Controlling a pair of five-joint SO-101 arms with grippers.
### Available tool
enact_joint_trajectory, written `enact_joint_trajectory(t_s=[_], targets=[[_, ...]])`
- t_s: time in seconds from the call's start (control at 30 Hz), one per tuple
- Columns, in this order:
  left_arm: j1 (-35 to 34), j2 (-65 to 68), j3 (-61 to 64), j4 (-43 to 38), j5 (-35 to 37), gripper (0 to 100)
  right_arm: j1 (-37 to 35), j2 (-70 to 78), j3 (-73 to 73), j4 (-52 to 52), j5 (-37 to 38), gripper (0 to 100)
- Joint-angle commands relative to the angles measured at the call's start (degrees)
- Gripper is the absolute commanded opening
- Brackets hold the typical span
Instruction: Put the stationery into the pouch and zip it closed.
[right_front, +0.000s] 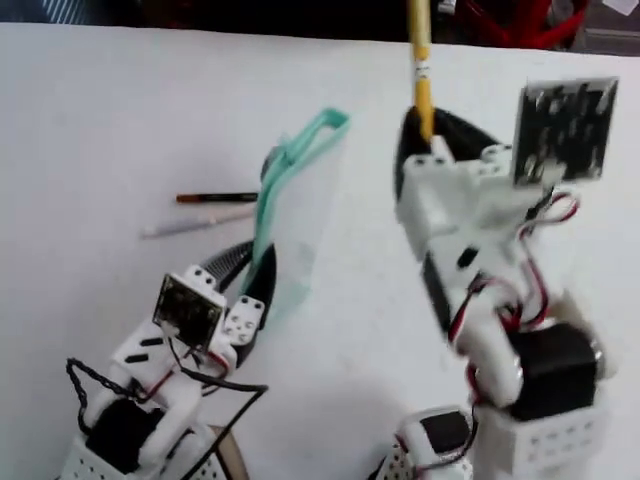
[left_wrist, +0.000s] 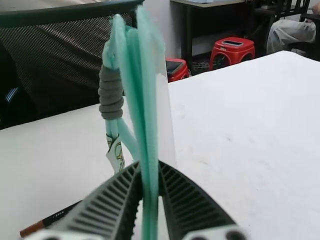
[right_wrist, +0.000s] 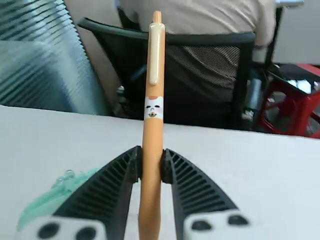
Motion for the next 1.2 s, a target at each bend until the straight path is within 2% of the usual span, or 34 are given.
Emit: enact_joint_trajectory(t_s=[0.0,0.1,0.2,0.3,0.43,0.57,0.77,0.93,1.1,1.17], targets=[[0.92,-1.98,-0.53,6.42,0.35,2,-6.99,-11.03,17.85,-14.73,5.80,1.9],[0.92,-4.00,-0.97,10.37,0.09,2,-8.57,-15.52,30.07,-23.60,10.11,1.9],[0.92,-3.56,-0.97,12.75,-3.60,2,-8.75,-15.43,36.40,-30.99,10.11,1.9],[0.92,-3.56,-0.88,15.65,-8.53,2,-11.21,-12.79,37.80,-37.85,10.11,1.9],[0.92,-3.56,-0.53,16.70,-11.69,2,-16.66,-7.78,36.22,-43.38,10.11,1.9],[0.92,-3.56,-0.53,17.85,-13.10,3,-19.12,-1.45,30.24,-44.44,10.11,1.9],[0.57,-3.56,-0.53,18.29,-12.75,14,-17.27,5.41,26.55,-44.35,10.11,1.9],[0.40,-3.56,-0.44,18.02,-12.75,13,-14.37,5.67,26.73,-44.00,9.76,1.9],[0.40,-3.56,-0.44,17.85,-12.57,13,-13.93,5.67,26.29,-43.82,6.07,1.9],[-0.22,-3.56,-0.53,17.76,-10.02,14,-14.20,5.32,25.14,-43.65,6.15,1.9]])
